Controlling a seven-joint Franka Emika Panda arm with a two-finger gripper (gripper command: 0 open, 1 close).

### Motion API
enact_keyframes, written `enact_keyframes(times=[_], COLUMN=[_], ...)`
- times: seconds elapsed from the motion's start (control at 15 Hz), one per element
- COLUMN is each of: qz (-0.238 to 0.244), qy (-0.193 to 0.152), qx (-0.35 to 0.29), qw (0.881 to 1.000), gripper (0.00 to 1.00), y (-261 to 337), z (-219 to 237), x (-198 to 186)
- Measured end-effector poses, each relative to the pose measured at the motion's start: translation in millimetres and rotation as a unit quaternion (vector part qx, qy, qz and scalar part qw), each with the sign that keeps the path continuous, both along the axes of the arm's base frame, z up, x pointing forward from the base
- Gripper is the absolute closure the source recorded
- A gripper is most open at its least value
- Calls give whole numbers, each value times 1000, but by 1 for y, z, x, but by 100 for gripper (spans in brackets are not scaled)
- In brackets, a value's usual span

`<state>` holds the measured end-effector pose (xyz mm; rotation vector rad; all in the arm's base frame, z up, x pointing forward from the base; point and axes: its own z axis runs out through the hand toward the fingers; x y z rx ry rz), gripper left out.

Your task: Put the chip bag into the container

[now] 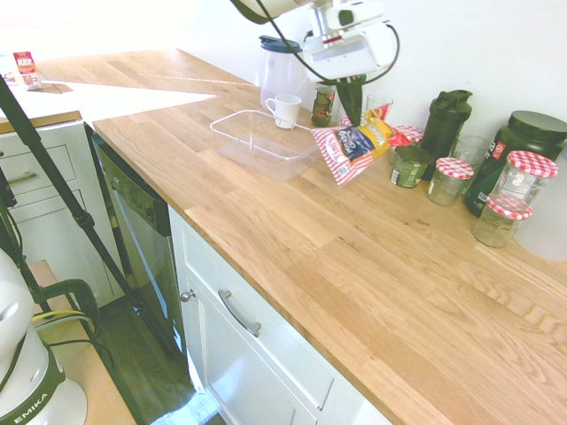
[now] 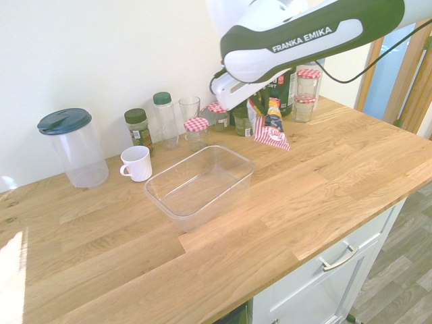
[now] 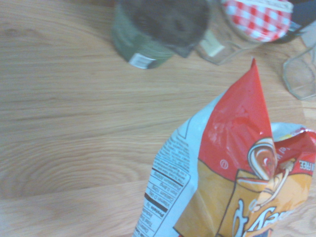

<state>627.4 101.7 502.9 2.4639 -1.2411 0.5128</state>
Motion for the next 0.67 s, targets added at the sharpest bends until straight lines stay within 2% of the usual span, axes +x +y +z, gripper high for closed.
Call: enact_keyframes(times=[0.27,0.53,0.6,0.67], qz=[16,25,27,27], qy=[3,19,24,28], qx=[-19,-33,-36,-37], qw=[1000,999,999,999], gripper=[100,100,0,0], y=[97,155,166,174], z=[1,-45,-58,-69], x=[9,34,38,42])
